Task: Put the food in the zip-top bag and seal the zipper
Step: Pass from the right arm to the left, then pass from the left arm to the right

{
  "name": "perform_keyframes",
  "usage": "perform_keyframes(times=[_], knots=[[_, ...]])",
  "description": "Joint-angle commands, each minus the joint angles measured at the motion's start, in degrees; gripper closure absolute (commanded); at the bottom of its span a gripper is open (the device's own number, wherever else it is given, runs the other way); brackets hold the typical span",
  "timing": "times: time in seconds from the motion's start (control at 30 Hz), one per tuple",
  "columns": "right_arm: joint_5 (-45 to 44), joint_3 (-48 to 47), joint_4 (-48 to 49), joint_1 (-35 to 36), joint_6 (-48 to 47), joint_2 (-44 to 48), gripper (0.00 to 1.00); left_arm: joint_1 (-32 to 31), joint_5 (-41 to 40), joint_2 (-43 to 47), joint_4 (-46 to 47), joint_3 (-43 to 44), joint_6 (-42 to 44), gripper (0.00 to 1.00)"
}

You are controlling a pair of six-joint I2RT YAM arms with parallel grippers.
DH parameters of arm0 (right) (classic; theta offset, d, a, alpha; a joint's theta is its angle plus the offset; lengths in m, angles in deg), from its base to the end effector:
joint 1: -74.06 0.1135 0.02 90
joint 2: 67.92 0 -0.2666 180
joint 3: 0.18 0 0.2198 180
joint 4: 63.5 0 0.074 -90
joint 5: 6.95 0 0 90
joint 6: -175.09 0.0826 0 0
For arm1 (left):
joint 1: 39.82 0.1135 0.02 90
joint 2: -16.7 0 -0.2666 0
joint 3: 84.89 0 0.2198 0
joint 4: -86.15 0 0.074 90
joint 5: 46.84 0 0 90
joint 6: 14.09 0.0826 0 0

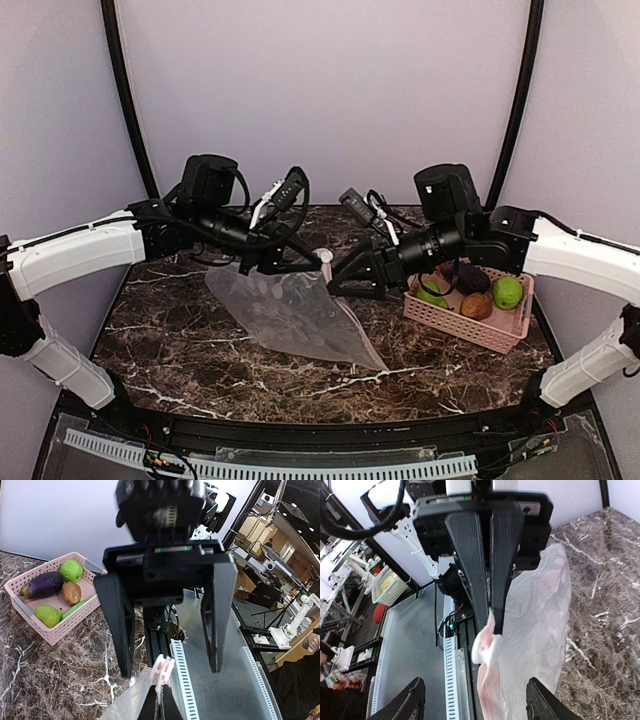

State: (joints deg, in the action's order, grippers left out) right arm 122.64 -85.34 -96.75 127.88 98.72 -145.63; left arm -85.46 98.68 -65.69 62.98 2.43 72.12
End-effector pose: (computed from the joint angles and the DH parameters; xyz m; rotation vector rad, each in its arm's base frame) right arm 0.1376 0.2774 0.3426 -1.2017 1.8634 1.4007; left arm 0.1739 -0.2752 0.3588 1.3476 1.5089 -1.4758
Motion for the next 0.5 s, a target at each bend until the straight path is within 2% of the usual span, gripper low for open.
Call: perform_keyframes(times=[0.0,0.1,0.2,0.47], knots=[[-11.55,2.88,5.13,0.65,1.18,6.70,0.33,-0.14,-2.45,0.61,-0.62,-0.37,-0.18,0.99],[-17.41,4.06,7.53,1.88,1.10,8.41,0.37,-0.14,-2.92,-0.67,-1.98,0.46,0.16,0.99],[-21.25,3.95,9.14,3.56,0.34,8.21,0.45,-0.14,-2.76,-1.29,-2.32,0.62,0.08,0.99],[-25.59,2.02,9.32,5.59,0.09,4.02,0.58,-0.14,-2.69,-1.38,-2.28,0.42,0.02,0.99]])
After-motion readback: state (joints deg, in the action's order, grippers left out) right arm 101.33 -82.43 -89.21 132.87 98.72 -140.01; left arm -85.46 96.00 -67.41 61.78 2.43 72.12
